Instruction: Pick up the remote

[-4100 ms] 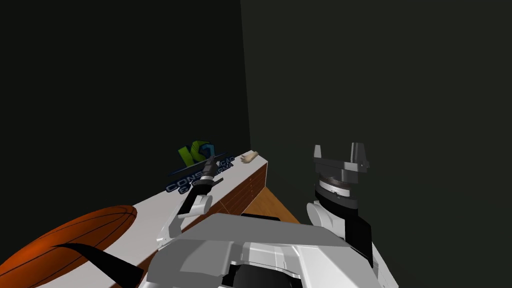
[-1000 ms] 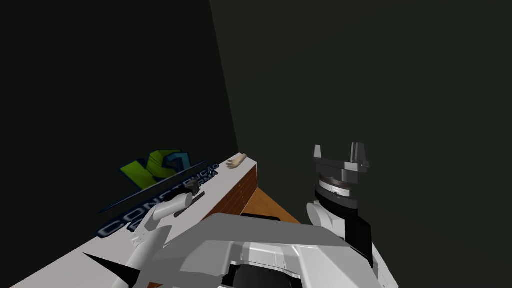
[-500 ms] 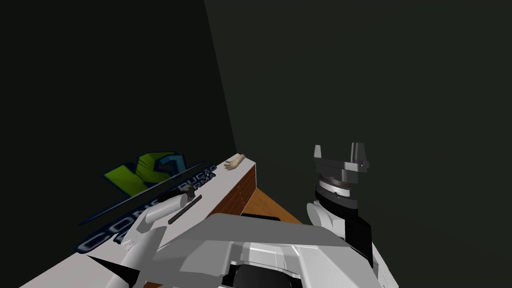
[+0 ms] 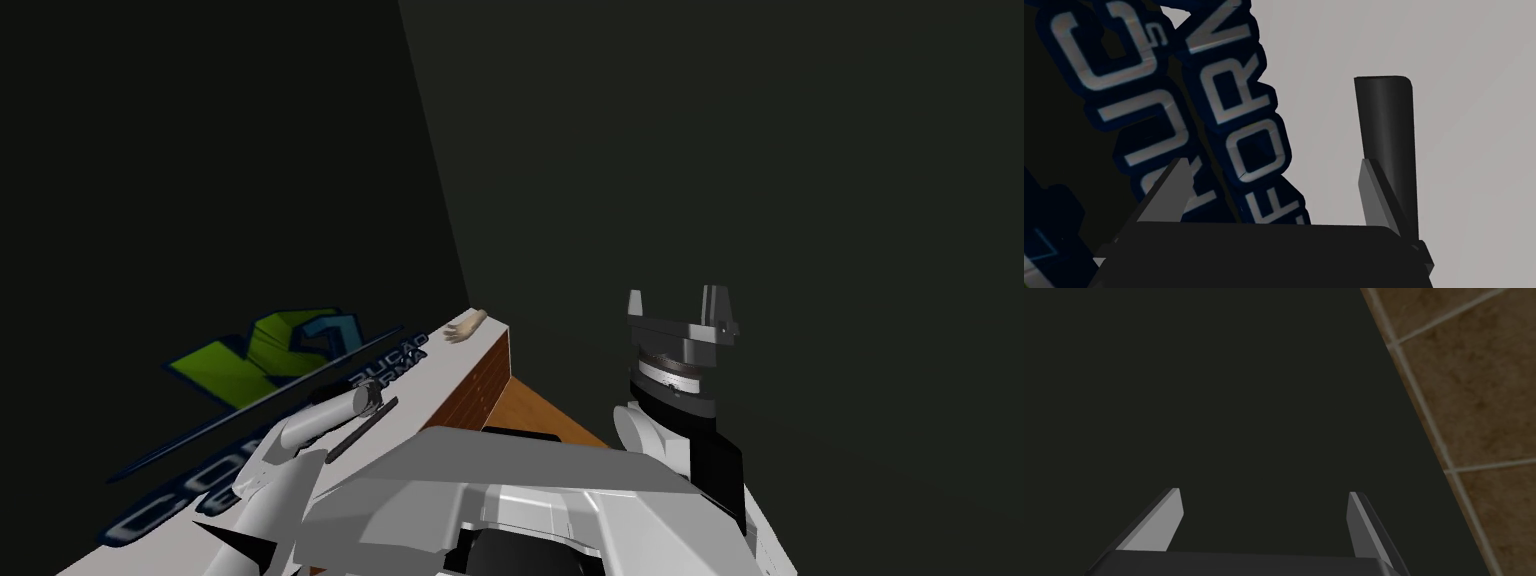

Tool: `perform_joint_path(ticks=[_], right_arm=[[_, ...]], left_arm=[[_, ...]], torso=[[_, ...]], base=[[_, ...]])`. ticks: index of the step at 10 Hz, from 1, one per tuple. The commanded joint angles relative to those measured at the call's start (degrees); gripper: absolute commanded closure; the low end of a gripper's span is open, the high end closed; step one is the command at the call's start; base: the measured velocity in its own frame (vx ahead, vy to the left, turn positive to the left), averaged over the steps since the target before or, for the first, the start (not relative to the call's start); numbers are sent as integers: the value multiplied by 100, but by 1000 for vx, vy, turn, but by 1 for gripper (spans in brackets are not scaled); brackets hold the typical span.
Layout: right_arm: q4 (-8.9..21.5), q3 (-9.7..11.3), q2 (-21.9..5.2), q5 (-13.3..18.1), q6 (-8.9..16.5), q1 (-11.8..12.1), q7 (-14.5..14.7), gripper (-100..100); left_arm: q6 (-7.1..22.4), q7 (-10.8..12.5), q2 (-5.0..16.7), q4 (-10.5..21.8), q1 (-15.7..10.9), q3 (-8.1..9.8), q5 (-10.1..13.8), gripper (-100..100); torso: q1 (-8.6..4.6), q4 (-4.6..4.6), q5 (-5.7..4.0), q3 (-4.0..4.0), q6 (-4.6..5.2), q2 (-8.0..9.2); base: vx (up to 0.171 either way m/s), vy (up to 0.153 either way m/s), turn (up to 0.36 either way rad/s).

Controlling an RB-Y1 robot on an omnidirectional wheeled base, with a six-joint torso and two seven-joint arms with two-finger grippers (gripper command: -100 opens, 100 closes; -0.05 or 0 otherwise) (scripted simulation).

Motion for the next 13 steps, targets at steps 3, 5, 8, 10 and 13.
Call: perform_joint_path(ticks=[3,5,8,10,13], right_arm=[[0,0,0,0,0,0,0,0],[0,0,0,0,0,0,0,0],[0,0,0,0,0,0,0,0],[0,0,0,0,0,1,0,0],[0,0,0,0,0,0,0,0]], left_arm=[[616,50,58,243,-83,251,46,-100],[960,78,104,421,-149,410,74,-100],[1446,129,185,760,-270,706,122,-100],[1757,151,220,918,-324,841,142,-100],[2218,189,276,1207,-422,1084,175,-100]], torso=[[-1,0,0,1,1,1],[2,1,0,2,0,4],[-1,0,0,1,-2,2],[1,1,1,2,-3,3],[0,1,0,2,-1,4]], base=[[2,27,-94],[-1,34,-96],[-2,30,-102],[-3,37,-84],[-7,38,-109]])
